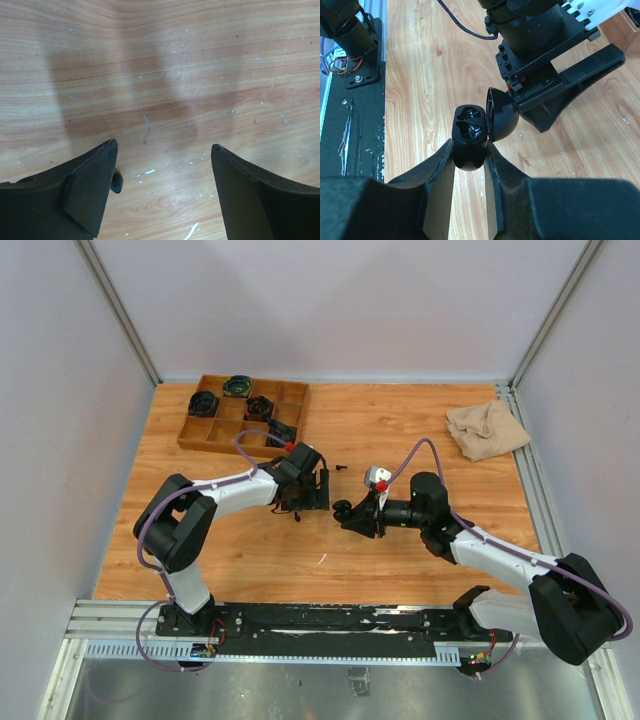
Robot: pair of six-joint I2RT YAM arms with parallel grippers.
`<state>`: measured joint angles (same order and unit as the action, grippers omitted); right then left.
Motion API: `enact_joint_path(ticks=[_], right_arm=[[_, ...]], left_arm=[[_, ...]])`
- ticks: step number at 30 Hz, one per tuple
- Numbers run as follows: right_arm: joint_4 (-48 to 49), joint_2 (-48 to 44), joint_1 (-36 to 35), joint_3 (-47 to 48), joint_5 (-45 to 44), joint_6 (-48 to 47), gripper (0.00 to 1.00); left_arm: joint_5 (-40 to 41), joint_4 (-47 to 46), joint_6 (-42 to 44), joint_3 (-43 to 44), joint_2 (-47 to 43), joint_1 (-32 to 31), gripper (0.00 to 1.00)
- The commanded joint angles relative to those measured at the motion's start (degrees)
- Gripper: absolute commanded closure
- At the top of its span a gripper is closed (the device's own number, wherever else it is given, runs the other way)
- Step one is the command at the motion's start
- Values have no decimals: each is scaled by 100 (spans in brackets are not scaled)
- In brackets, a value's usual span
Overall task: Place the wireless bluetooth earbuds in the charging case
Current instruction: Pick up the earbud from the center of the board.
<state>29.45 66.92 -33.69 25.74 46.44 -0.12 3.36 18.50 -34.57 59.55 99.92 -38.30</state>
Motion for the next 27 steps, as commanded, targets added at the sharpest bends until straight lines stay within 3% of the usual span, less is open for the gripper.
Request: enact_joint_path(ticks=[1, 9, 21, 27], right_arm=[[36, -20, 40, 78, 5, -93, 94], [25, -29, 38, 81, -3, -89, 94], [16, 14, 38, 89, 15, -85, 94], [6, -3, 41, 89, -1, -93, 94]], left_arm=[[284, 373, -81, -240, -188, 42, 18], [361, 575, -171, -523, -635, 38, 18], [-738, 47, -377, -942, -1111, 12, 24], [-400, 329, -392, -888, -1274, -58, 24]])
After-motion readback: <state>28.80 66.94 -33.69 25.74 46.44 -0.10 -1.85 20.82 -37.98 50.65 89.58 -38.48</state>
